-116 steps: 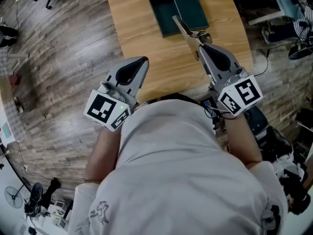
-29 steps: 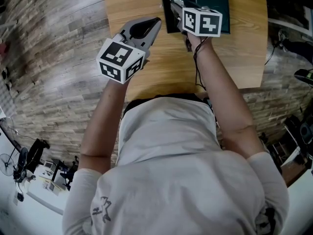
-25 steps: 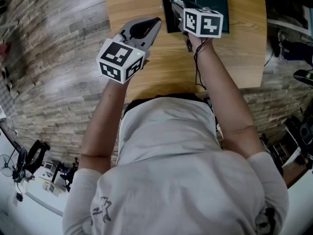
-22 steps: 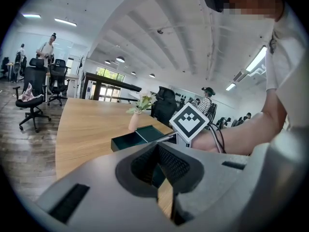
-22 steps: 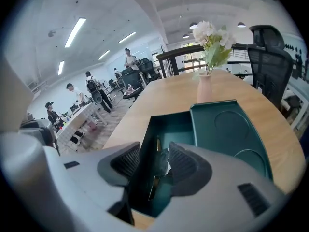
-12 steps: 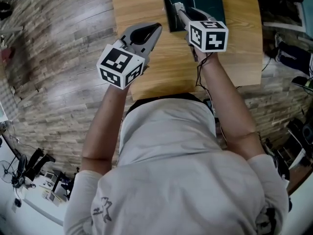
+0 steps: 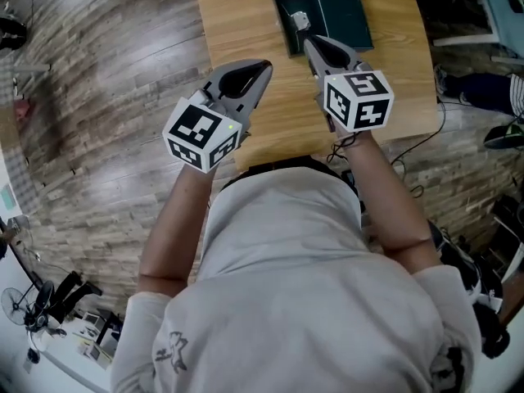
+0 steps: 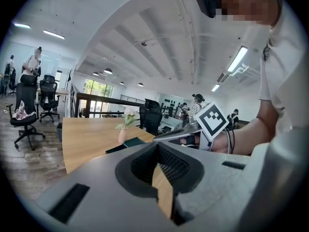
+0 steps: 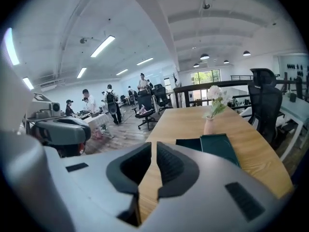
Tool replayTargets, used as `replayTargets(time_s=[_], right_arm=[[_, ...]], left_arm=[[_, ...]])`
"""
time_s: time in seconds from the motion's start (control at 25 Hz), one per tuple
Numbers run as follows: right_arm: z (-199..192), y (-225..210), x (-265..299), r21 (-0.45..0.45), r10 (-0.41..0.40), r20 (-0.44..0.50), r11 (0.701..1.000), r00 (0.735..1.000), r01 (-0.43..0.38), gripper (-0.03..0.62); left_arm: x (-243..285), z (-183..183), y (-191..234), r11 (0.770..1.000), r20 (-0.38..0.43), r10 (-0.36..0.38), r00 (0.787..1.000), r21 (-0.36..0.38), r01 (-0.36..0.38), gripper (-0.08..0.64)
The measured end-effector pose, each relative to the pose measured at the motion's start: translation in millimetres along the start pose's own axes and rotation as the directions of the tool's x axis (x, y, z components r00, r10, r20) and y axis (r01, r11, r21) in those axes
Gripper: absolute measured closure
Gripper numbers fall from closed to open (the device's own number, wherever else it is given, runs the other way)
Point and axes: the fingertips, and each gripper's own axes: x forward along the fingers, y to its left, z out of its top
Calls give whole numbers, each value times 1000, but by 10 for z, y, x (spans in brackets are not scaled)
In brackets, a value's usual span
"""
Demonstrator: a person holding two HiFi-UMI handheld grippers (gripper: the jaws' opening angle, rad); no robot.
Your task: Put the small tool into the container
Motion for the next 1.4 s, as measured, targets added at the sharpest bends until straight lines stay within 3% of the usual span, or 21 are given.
replayTargets(time_s=[0.36, 0.56, 0.96, 1.4], right_arm=[[223, 757, -802, -131, 65, 134, 990, 989, -48, 586], [160, 1013, -1099, -167, 111, 141, 982, 984, -87, 586], [150, 1274, -1696, -199, 110, 186, 977, 976, -72, 586], [317, 1134, -2062, -243, 196, 211, 960, 958, -142, 586]], left_arm=[[-591, 162, -472, 997, 51, -61, 997, 44, 59, 554], [-869, 213, -660, 995, 84, -80, 993, 59, 75, 554], [-1318, 271, -931, 993, 133, -113, 985, 56, 107, 554], [-1250, 382, -1137, 997, 162, -57, 985, 65, 47, 554]])
